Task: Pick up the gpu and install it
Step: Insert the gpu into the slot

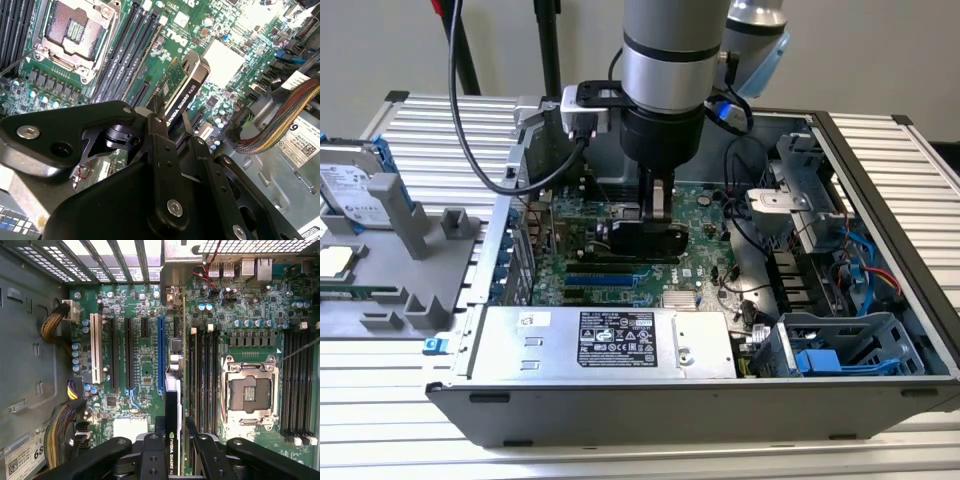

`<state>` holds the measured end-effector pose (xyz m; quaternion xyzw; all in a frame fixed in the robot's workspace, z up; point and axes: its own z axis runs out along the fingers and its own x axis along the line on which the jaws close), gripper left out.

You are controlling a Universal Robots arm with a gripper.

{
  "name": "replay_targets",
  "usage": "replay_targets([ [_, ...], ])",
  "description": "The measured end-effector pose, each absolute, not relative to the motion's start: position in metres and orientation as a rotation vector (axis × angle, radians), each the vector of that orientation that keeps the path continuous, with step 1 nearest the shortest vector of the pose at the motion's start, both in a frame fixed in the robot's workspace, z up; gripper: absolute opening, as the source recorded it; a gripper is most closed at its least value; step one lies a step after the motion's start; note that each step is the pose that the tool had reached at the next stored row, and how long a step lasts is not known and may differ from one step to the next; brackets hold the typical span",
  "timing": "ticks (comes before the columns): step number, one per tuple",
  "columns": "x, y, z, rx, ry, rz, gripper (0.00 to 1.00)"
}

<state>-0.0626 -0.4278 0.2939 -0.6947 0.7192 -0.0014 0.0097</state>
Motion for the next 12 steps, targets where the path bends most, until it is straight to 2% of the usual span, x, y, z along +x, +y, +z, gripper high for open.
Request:
replay_targets([
  [12, -0.0651, -0.4309, 0.2850, -2.172, 2.251, 0.003, 0.00],
])
